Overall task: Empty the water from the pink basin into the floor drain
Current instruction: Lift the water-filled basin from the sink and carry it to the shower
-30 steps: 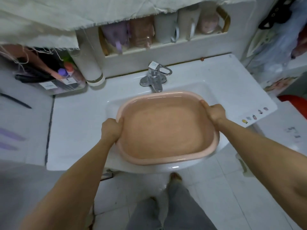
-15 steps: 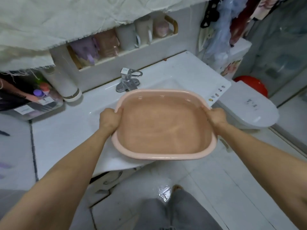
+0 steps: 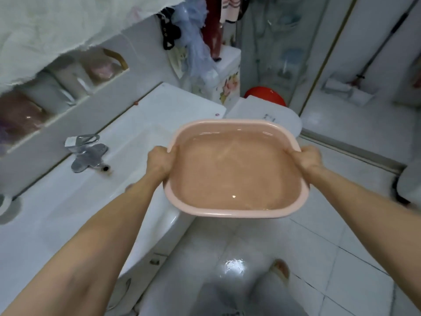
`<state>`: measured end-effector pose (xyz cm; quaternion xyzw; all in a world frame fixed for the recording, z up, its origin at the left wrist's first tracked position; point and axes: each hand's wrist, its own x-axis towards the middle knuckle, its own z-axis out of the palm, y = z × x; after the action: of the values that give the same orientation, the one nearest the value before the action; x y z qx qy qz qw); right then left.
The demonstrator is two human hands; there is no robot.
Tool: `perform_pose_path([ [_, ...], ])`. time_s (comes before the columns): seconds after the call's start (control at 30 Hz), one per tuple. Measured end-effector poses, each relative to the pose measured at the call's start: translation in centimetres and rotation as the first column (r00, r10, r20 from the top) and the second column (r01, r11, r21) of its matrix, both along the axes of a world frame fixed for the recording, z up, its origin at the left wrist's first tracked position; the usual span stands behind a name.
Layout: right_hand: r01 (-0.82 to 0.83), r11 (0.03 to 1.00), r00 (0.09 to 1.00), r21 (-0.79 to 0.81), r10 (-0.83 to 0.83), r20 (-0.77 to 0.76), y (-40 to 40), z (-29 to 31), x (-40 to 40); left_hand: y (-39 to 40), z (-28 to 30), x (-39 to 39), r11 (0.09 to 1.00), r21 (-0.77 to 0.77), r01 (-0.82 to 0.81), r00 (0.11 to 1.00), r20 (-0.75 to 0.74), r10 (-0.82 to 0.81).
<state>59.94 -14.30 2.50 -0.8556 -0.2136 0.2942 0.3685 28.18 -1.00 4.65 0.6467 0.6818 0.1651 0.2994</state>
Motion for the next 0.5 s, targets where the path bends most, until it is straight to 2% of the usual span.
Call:
perform_pose_path([
  [0.37,0.181,0.982,0.983,-0.061,-0.178,0.053,-4.3,-1.1,22.9,1.0,-3.6,26.1,0.973,-0.077,0.216,0.976,0.034,-0.214],
  [0.5,0.251,0.965,0.967,-0.076,-0.246,0.073,-4.3,-1.1,29.6,3.3,-4.3,34.4,0.939,-0.046,0.341,0.938,-0.041,-0.343],
])
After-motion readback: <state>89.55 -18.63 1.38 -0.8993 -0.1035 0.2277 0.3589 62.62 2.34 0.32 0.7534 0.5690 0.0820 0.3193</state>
